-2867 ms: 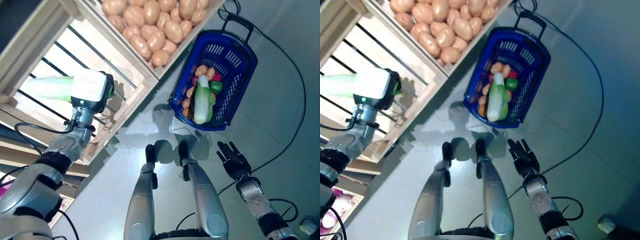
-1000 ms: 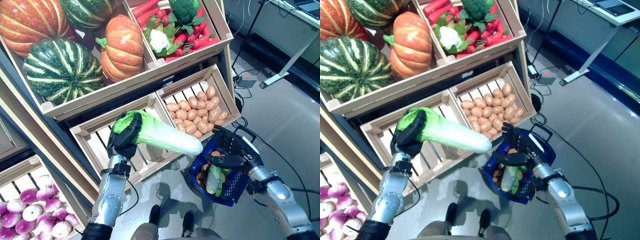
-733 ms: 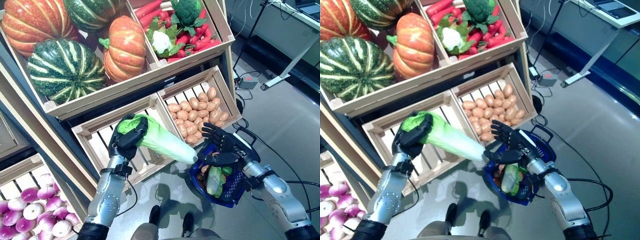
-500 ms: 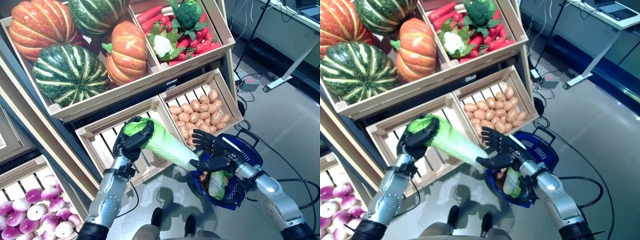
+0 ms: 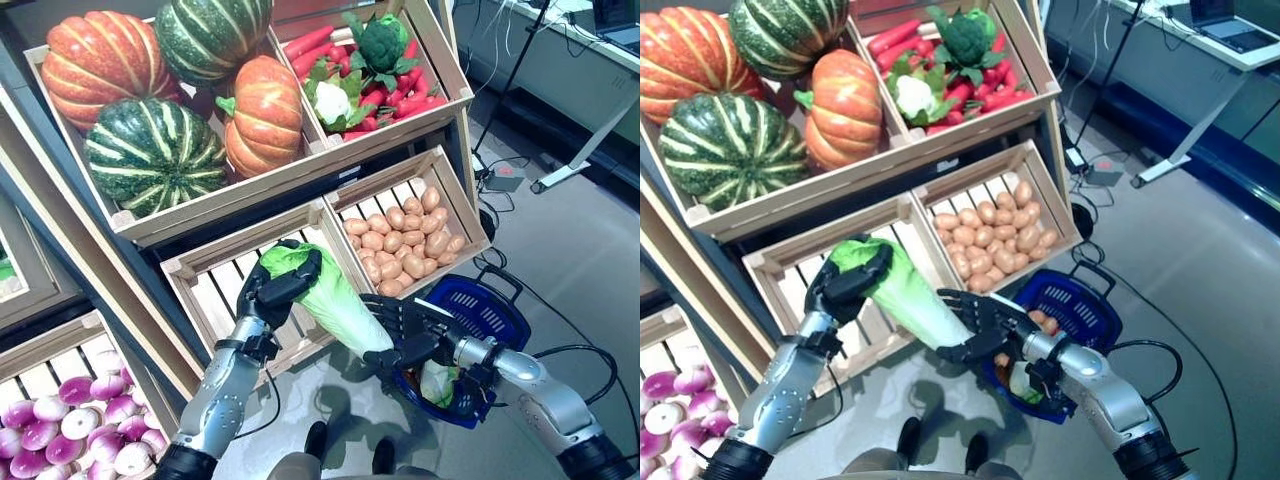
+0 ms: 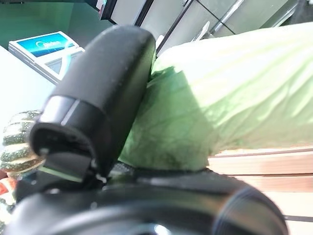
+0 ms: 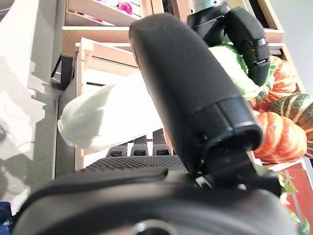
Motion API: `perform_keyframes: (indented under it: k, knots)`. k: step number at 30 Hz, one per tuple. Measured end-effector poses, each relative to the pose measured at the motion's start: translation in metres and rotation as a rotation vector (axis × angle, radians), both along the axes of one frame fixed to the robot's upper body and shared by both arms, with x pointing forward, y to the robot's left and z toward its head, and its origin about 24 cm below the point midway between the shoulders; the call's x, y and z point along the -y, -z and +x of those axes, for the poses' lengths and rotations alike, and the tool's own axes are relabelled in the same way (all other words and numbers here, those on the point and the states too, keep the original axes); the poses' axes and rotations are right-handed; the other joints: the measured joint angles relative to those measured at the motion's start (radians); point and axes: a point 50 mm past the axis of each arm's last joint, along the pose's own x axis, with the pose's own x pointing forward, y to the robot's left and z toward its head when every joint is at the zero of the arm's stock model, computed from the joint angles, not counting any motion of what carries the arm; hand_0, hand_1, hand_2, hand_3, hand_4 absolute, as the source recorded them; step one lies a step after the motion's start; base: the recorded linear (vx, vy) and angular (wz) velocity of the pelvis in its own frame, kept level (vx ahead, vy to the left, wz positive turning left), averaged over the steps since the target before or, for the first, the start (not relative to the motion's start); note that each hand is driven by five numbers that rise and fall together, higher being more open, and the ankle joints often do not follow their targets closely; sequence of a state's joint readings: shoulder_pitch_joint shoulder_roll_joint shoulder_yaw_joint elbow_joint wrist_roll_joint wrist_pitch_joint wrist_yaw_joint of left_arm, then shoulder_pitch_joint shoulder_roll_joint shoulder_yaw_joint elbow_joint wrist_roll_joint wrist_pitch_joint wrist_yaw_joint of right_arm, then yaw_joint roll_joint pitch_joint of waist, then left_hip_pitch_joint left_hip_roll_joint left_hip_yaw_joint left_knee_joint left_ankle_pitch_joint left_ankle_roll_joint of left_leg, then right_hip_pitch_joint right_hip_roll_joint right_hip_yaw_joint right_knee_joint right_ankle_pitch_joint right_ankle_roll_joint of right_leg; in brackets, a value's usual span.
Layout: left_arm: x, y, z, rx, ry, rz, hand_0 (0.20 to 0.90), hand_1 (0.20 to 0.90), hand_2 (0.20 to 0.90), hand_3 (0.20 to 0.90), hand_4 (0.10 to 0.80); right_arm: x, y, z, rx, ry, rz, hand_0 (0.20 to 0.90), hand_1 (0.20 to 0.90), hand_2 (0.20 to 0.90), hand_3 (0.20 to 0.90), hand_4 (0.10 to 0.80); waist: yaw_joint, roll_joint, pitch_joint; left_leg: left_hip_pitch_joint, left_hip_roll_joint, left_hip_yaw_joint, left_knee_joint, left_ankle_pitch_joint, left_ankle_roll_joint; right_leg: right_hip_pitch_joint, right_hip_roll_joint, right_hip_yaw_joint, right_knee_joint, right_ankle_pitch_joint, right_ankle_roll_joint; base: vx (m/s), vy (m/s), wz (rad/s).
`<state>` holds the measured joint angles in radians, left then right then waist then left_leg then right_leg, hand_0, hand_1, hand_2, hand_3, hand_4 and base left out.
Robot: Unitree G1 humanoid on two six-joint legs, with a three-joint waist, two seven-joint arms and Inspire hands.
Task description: Put vegetables into the basket
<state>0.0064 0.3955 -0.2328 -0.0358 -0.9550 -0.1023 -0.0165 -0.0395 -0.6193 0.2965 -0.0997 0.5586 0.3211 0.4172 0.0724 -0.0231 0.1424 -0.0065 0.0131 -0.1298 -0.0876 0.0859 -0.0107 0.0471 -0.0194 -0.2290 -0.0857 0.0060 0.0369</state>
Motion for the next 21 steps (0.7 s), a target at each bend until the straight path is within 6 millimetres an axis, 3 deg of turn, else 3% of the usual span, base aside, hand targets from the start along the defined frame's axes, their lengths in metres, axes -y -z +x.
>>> perform_keyframes:
  k: [21]
  knots:
    - [0.015,0.008,-0.005,-0.033,0.095,0.013,0.3,0.3,0.3,0.3,0.4,-0.004,0.017,-0.006,-0.129,-0.033,-0.027,0.9,0.9,0.9,0.9,0.8,0.0,0.001,-0.038,0.002,0.0,0.0,0.0,0.0,0.0,0.002,0.0,0.0,0.0,0.0,0.0,0.0,0.0,0.0]
